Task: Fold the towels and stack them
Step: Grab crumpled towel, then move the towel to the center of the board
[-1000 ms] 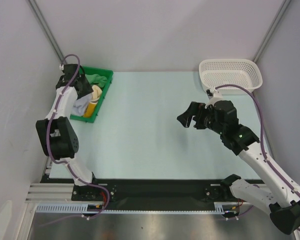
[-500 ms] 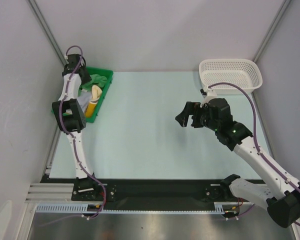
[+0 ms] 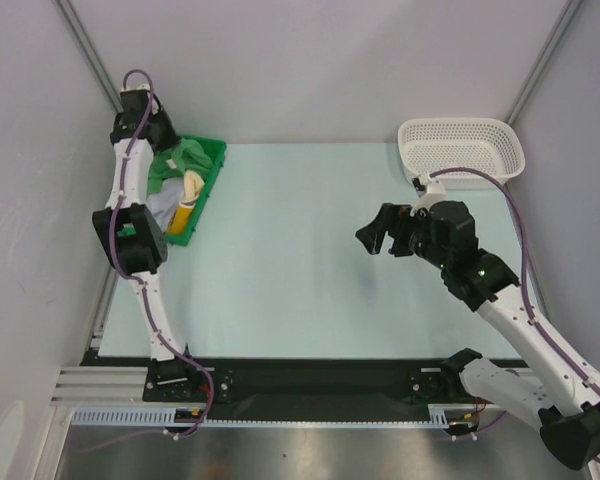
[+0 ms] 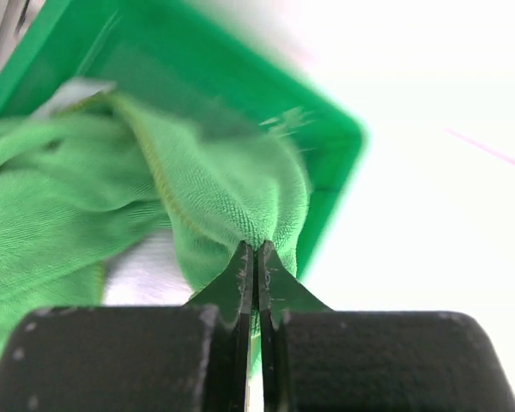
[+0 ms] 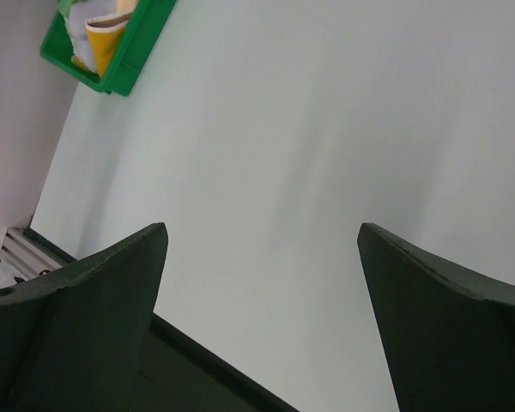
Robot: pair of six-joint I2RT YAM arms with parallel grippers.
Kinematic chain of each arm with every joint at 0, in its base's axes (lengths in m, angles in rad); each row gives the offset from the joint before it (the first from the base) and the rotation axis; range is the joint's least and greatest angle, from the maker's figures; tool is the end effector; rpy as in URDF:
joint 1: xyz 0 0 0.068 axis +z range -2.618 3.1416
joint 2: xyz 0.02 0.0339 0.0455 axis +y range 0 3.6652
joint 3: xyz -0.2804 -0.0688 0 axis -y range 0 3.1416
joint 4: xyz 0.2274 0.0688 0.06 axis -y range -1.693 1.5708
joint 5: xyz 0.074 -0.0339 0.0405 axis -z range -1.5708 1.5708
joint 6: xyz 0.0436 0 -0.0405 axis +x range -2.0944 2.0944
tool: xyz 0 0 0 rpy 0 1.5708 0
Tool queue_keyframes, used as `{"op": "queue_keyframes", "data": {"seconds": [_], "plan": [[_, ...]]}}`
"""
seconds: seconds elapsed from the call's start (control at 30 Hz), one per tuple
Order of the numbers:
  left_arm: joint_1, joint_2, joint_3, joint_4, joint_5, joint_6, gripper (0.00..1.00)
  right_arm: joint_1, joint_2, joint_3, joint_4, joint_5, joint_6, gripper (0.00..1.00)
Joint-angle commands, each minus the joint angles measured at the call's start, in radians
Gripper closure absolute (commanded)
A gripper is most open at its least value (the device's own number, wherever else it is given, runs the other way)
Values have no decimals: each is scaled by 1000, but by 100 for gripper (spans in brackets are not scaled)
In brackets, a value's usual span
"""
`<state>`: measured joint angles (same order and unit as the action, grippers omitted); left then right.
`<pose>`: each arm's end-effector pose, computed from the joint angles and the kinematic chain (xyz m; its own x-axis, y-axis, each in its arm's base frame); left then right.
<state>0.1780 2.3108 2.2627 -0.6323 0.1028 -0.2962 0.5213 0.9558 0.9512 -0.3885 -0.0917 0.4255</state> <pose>0.5227 0.0895 0.2957 -0.5637 -0.3964 -0.7246 -0.2741 0.9174 -0.2886 0.1666 0.1003 0.3565 -0.5375 0.1653 -0.8269 -0.3814 0.8269 0.4132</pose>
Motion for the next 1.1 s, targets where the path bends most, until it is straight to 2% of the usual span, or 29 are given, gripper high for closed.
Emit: {"op": "queue_keyframes", "data": {"seconds": [0.0, 0.17, 0.27, 0.3, 0.37, 0.4, 0.47, 0.53, 0.57, 0.6, 0.67, 0.77, 0.83, 0.87, 0.9, 0.97, 1.0, 1.07], "plan": [[-70, -253, 14, 51, 152, 14, 100, 3, -68, 34, 10, 26, 21, 0], [-199, -451, -67, 14, 296, 66, 100, 3, -106, 55, -47, 64, 22, 0], [-328, -611, -191, -1, 301, 103, 100, 2, -117, 84, -90, 78, -1, 0], [-401, -660, -289, 8, 282, 106, 100, 2, -120, 95, -104, 90, -8, 0], [-472, -796, -417, 48, 275, 83, 100, -1, -123, 122, -148, 116, -20, 0], [-536, -842, -572, 124, 291, 62, 100, -1, -127, 129, -171, 122, -25, 0], [-599, -980, -742, 216, 298, -13, 99, -3, -135, 132, -190, 135, -24, 0], [-725, -1091, -1086, 404, 282, -111, 100, -3, -152, 117, -213, 139, -19, 0], [-726, -1116, -1088, 405, 282, -141, 100, -3, -155, 116, -213, 142, -19, 0], [-788, -1142, -1238, 480, 266, -170, 99, -1, -158, 101, -219, 147, -13, 0], [-871, -1191, -1439, 584, 244, -265, 100, -4, -157, 81, -224, 162, -4, 0], [-922, -1223, -1621, 658, 206, -362, 100, -6, -124, 29, -191, 159, 9, 2], [-936, -1258, -1667, 654, 184, -394, 91, -7, -91, -11, -130, 144, 6, 8], [-936, -1272, -1680, 605, 167, -393, 83, -9, -47, -20, -106, 135, 2, 10], [-936, -1301, -1674, 576, 147, -390, 64, -15, -14, -28, -48, 132, -2, 16], [-934, -1323, -1619, 473, 39, -354, 48, -32, 93, -37, 18, 109, -27, 21], [-931, -1326, -1591, 442, -12, -337, 38, -53, 131, -37, 102, 103, -46, 27], [-882, -1291, -1499, 389, -80, -293, 31, -85, 278, -6, 211, 14, -80, 34]]}}
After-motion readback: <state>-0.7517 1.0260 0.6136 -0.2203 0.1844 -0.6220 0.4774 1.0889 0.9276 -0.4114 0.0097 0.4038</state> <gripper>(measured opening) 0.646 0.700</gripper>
